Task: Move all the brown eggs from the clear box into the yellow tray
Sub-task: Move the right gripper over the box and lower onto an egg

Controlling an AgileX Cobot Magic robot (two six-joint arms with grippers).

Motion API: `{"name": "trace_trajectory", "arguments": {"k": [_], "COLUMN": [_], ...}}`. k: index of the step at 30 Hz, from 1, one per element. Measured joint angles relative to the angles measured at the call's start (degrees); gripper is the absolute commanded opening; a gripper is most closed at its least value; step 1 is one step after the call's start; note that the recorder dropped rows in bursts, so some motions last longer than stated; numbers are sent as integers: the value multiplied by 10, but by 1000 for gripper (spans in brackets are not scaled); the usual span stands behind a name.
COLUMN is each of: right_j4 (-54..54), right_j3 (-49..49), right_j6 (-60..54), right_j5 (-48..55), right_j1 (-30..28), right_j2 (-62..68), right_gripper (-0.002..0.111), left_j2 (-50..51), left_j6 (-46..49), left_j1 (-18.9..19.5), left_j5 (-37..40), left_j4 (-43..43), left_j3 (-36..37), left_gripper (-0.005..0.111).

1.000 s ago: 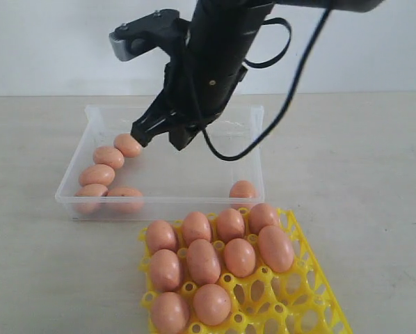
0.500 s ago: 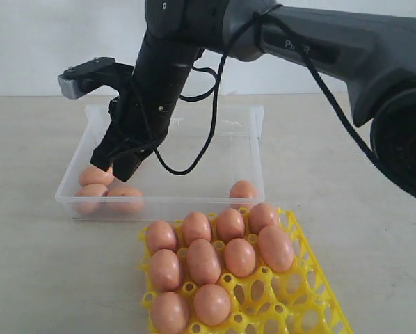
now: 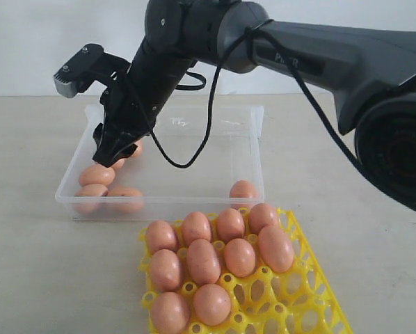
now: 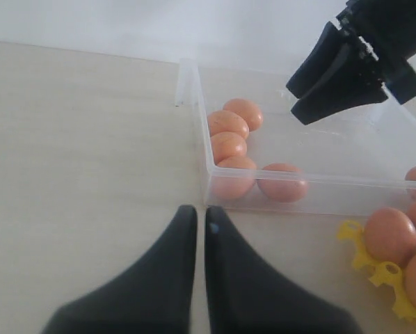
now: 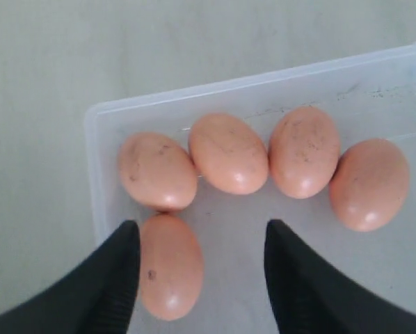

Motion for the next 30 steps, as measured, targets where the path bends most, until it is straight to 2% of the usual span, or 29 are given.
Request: {"name": "trace_trajectory", "arguments": {"k": [6, 19, 30], "right_j4": [-7, -40, -41], "right_j3": [0, 0, 0], "right_j6": [50, 75, -48], "right_j5": [-67, -55, -8], "right_j1": [-1, -2, -3], "right_j2": [26, 65, 64], "right_gripper": [48, 48, 51], "left_j2": [0, 0, 0], "left_j6": [0, 0, 0], "left_j1": [0, 0, 0], "left_j5": [0, 0, 0], "left_j4": [0, 0, 0], "left_j3": [0, 0, 0], "left_gripper": [4, 4, 4]}}
